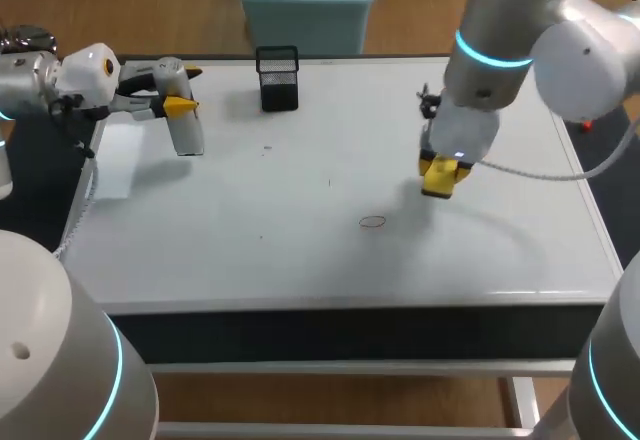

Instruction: Pick up the inspection probe, press it on each red-marked spot on the whiteboard one by one, put down the probe, pick up the eraser, and wipe off all the red marks.

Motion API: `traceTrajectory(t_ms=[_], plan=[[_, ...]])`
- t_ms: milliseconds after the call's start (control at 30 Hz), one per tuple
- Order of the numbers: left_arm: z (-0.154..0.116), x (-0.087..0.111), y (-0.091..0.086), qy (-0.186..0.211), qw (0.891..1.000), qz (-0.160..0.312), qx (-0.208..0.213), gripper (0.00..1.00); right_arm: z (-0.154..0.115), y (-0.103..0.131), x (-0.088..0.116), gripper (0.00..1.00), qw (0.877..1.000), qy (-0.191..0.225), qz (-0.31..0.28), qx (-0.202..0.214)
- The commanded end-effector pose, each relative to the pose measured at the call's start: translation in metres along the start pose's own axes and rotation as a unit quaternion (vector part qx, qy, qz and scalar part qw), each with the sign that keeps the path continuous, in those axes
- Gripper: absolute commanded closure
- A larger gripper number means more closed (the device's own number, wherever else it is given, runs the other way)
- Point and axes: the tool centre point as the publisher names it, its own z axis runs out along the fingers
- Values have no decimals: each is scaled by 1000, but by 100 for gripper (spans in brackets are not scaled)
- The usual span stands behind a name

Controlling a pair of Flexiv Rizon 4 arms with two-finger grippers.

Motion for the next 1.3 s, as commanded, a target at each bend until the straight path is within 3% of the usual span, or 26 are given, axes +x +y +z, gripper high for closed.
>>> traceTrajectory(t_ms=[33,267,500,900,1300], plan=[[0,0,-1,0,1000,0,0,100,3,19,-25,100,1000,19,-3,17],[0,0,-1,0,1000,0,0,100,20,46,-60,100,999,27,-39,4],[0,0,-1,0,1000,0,0,100,39,55,-82,100,998,41,-55,-16],[0,0,-1,0,1000,0,0,100,60,60,-104,100,995,57,-82,-25],[0,0,-1,0,1000,0,0,100,66,62,-102,100,994,61,-87,-30]])
